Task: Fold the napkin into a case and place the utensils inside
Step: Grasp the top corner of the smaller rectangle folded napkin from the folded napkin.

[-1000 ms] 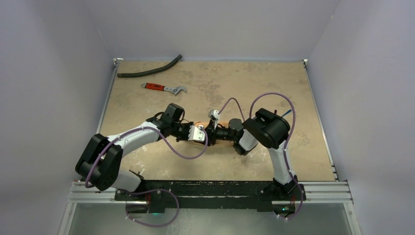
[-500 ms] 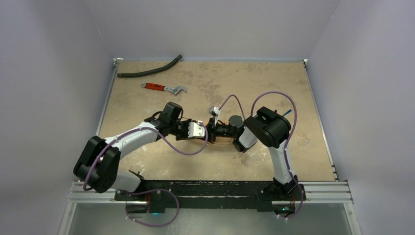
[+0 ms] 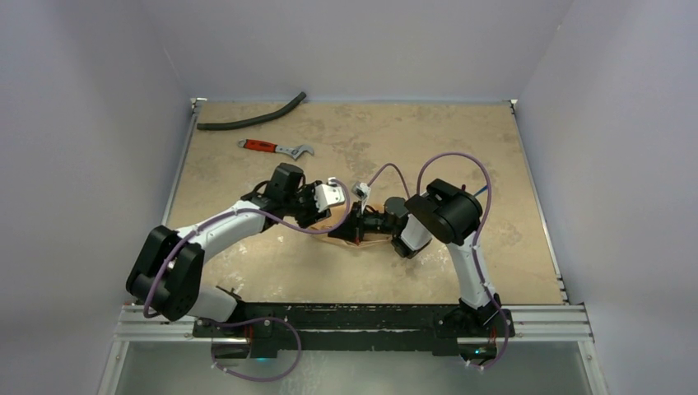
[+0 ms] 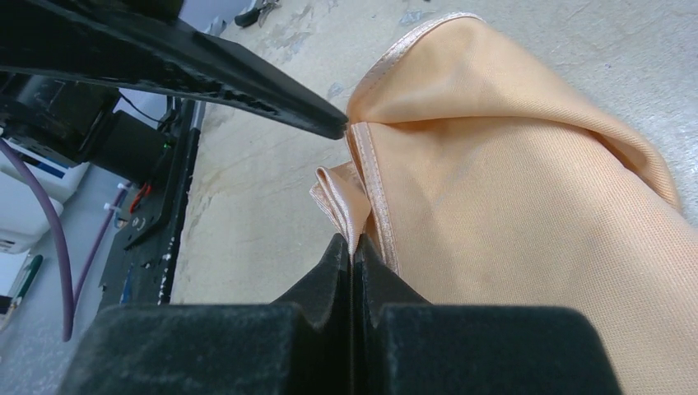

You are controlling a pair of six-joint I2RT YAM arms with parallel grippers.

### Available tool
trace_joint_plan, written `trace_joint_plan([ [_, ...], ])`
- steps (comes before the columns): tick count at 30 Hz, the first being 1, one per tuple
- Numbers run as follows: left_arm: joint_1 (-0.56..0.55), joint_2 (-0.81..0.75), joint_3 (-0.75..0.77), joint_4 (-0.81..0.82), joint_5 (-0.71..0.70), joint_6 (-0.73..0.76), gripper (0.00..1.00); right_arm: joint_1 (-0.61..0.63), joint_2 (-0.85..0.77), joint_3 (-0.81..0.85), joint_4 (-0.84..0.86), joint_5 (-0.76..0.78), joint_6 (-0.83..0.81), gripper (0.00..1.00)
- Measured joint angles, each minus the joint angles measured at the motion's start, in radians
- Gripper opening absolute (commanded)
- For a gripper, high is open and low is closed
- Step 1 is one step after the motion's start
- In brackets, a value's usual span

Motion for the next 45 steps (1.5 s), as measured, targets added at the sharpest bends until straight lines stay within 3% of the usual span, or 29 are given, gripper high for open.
trace_joint_plan([
  [15, -0.007, 0.098, -0.001, 0.053, -0.074, -0.044, 0.44, -0.002, -0.014, -0.003, -0.008, 0.010, 0.097, 0.00],
  [22, -0.025, 0.110, -0.036, 0.097, -0.118, -0.041, 0.35, -0.002, -0.035, -0.005, -0.010, 0.012, 0.105, 0.00],
  [25, -0.026, 0.116, -0.045, 0.105, -0.137, -0.038, 0.23, -0.002, -0.044, -0.005, -0.010, 0.014, 0.106, 0.00],
  [28, -0.027, 0.117, -0.051, 0.122, -0.159, -0.024, 0.00, -0.002, -0.047, -0.005, -0.009, 0.016, 0.113, 0.00],
  [45, -0.033, 0.114, -0.062, 0.142, -0.164, -0.007, 0.00, -0.006, -0.039, 0.067, -0.092, 0.030, 0.158, 0.00],
])
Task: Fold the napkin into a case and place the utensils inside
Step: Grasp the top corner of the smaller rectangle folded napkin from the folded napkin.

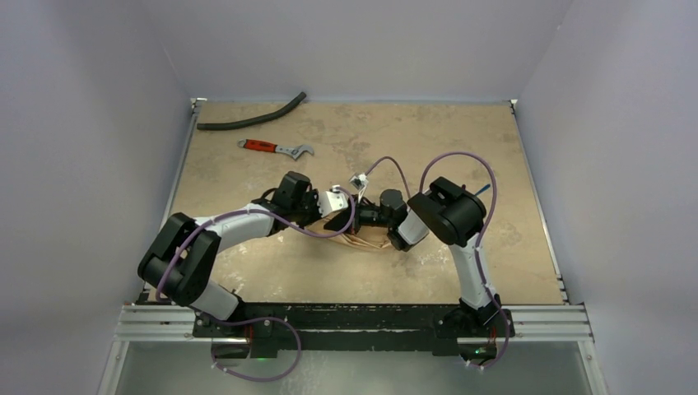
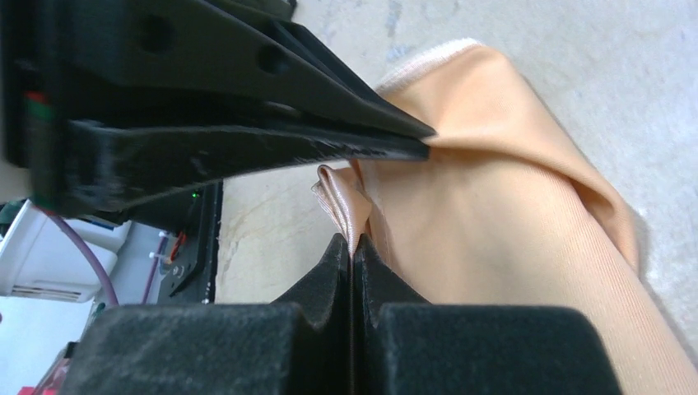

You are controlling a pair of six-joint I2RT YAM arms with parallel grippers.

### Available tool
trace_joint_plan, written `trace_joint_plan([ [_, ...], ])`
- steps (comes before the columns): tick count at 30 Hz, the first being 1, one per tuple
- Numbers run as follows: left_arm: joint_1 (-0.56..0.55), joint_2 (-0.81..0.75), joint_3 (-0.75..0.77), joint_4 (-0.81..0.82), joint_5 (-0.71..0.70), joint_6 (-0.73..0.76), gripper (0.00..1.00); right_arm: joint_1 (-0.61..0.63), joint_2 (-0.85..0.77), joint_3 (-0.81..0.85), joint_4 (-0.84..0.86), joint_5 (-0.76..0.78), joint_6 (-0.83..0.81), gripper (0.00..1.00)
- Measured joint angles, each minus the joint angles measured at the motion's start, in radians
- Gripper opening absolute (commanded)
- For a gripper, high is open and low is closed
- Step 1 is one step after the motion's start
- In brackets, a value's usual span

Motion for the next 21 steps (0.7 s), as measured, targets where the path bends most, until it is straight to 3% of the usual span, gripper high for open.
trace_joint_plan([
  [21, 0.000, -0.055, 0.000, -0.011, 0.040, 0.001, 0.00, -0.006, 0.028, 0.021, -0.091, 0.018, 0.040, 0.00],
])
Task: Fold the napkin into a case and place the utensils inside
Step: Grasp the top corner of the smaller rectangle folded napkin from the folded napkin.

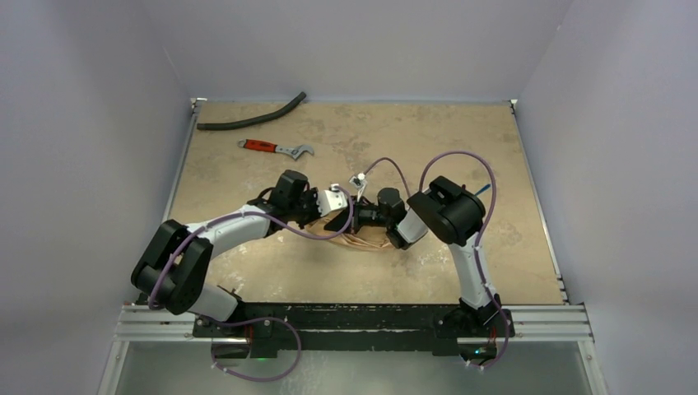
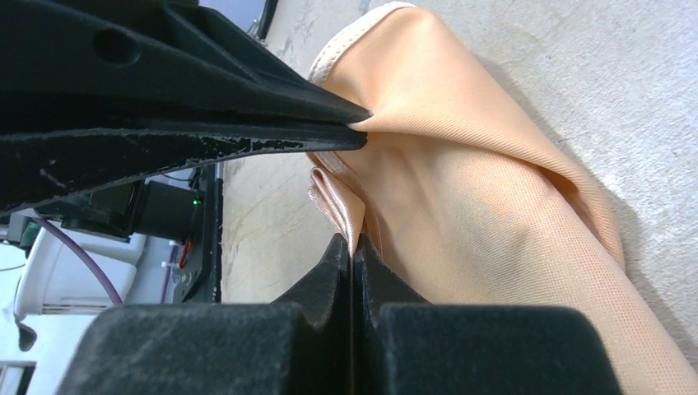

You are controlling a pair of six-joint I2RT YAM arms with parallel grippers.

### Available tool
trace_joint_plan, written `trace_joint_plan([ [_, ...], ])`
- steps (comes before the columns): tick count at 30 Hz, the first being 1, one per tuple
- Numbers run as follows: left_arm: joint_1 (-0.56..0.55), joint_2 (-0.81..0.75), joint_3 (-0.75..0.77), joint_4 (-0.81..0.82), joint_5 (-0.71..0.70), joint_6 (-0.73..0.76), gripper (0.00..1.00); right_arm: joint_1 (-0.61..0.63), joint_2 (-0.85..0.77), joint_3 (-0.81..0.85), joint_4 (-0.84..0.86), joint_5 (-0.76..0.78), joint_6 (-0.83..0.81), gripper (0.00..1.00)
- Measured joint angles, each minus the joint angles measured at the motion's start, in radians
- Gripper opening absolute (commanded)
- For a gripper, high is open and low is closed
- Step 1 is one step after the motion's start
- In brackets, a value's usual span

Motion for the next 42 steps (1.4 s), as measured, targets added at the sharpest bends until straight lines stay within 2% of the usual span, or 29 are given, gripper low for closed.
trace_joint_plan([
  [13, 0.000, -0.032, -0.017, -0.021, 0.006, 0.030, 0.00, 0.000, -0.057, 0.120, -0.406, 0.019, -0.019, 0.00],
  [32, -0.010, -0.039, -0.109, 0.039, 0.018, 0.174, 0.00, 0.004, -0.077, 0.220, -0.666, 0.018, 0.037, 0.00],
  [42, -0.021, -0.039, -0.118, 0.069, 0.003, 0.201, 0.00, 0.009, -0.082, 0.236, -0.706, 0.015, 0.040, 0.00],
])
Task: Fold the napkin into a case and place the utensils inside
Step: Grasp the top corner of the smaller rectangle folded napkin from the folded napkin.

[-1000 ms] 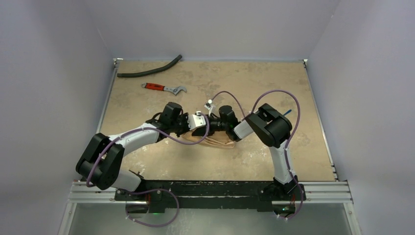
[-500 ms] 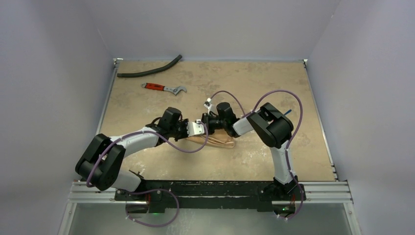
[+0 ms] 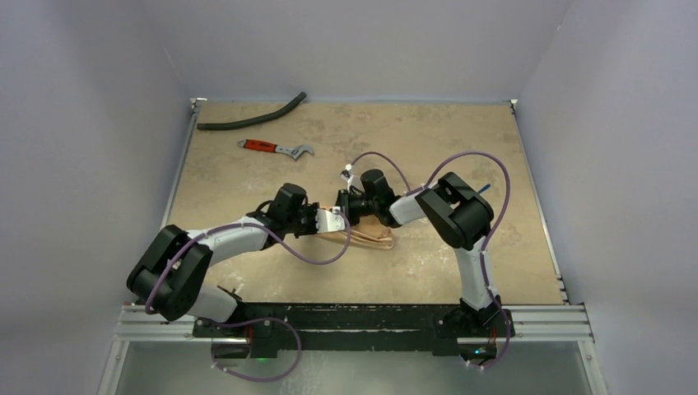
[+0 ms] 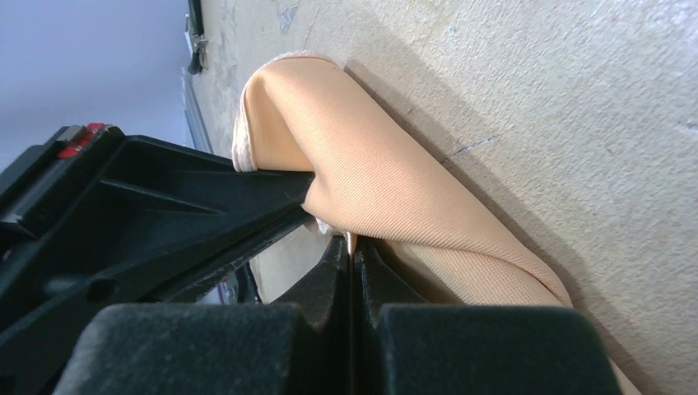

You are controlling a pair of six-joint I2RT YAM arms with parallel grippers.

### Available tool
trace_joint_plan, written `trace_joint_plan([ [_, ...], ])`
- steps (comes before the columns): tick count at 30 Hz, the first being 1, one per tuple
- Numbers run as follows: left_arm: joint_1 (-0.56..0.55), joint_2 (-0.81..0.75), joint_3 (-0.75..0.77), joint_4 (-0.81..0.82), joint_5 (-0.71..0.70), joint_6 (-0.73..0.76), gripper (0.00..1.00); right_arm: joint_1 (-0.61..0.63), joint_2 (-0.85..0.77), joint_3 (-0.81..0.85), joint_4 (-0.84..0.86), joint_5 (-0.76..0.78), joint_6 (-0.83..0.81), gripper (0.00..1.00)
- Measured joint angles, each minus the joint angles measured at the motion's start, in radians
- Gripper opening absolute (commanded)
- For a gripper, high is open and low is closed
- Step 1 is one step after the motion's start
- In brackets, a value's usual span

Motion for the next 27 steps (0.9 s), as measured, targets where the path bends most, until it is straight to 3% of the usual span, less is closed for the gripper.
trace_joint_plan([
  [27, -0.009, -0.001, 0.053, -0.056, -0.027, -0.056, 0.00, 0.005, 0.013, -0.011, 0.014, 0.003, 0.092, 0.00],
])
